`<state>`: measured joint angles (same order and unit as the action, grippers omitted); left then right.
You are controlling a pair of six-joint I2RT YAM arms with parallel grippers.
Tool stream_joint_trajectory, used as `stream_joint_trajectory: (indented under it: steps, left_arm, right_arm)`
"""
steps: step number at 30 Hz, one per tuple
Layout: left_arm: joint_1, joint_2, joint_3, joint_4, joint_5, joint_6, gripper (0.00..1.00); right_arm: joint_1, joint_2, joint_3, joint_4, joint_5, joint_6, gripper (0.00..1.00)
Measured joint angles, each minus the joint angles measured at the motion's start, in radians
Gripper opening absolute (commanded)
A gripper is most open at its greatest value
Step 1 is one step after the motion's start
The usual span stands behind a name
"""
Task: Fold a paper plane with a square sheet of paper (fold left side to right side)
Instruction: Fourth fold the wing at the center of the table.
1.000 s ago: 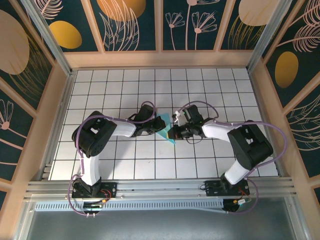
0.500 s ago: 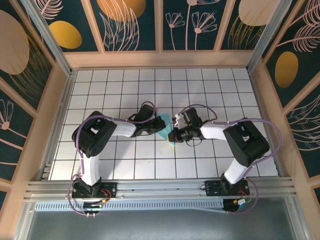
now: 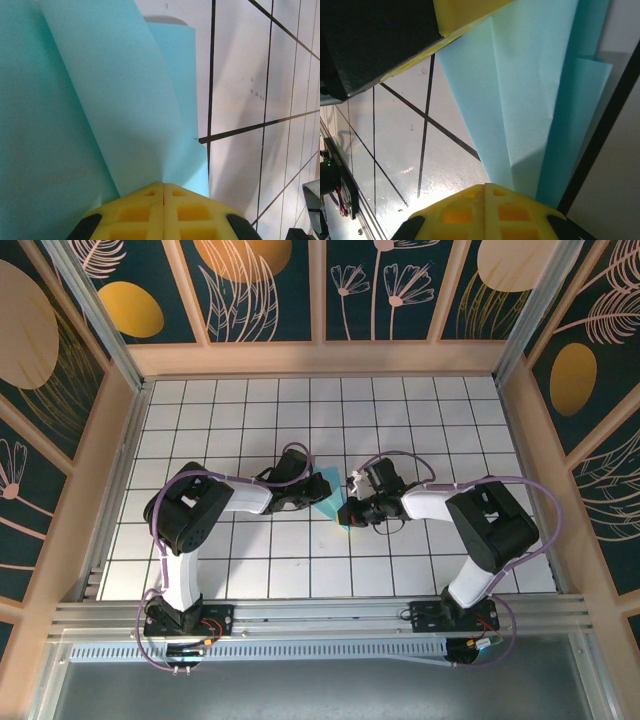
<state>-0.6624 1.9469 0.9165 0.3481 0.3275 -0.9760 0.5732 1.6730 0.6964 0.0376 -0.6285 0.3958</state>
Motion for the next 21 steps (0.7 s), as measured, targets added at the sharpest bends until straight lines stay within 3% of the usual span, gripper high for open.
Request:
stream_joint_trajectory:
  steps: [21]
  left_arm:
    - [0.000,0.000,0.000,0.000,-0.003,0.000,0.07]
  right_arm:
    - [0.000,0.000,-0.017,0.010,0.003,0.000,0.04]
